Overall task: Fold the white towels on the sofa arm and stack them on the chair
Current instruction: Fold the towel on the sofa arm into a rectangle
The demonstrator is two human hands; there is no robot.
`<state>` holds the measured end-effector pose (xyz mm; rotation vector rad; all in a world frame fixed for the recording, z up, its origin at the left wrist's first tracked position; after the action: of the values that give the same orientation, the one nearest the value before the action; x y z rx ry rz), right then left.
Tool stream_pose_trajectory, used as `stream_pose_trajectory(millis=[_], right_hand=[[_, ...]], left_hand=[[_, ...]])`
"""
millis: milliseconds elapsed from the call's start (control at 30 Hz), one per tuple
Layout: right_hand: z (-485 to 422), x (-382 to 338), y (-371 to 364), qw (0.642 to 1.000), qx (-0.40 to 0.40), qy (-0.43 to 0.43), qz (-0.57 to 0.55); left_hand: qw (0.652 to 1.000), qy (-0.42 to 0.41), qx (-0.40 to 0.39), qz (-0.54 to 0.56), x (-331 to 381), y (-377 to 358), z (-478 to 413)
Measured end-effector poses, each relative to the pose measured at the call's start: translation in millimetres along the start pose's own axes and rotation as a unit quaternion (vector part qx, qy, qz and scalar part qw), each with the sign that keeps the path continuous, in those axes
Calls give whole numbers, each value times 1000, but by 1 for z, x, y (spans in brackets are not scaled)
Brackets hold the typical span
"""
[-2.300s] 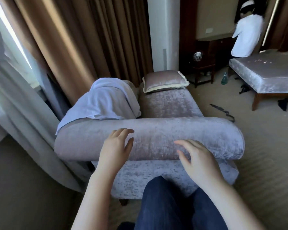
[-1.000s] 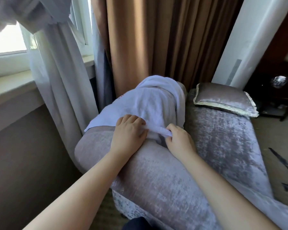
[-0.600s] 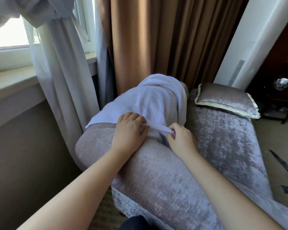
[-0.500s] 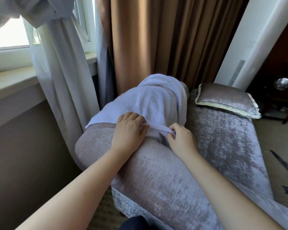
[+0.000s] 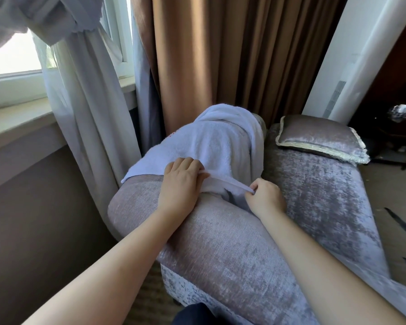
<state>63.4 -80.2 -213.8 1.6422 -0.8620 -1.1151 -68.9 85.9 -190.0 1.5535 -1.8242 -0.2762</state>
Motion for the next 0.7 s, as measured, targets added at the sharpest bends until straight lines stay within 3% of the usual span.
stream_pose_trajectory(millis=[100,200,367,533,700], right_hand=[[1,8,3,998,-5,-52,-39],[8,14,17,990,40,-90,-102],[27,38,40,955,129,-94,-250],[54,85,56,945,227,-76,-224],[76,138,92,927,306,-117,-184]], left_hand=[[1000,1,4,-5,1,1,1],[1000,-15,-2,-5,8,5,3],[990,-130,-50,-3,33,14,29],[970,-228,-79,9,75,15,70],[975,-191,-103,-54,83,19,67]])
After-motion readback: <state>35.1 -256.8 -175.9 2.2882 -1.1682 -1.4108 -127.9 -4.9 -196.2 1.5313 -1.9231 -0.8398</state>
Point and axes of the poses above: each hand's wrist, its own z-axis away from the middle knuckle, its own y-axis out of the back of the hand, x = y × z, the point moved 3 cm from there along -z, towards the middle knuckle, and after that the axes turned 12 degrees about z, right-handed, at the moved point
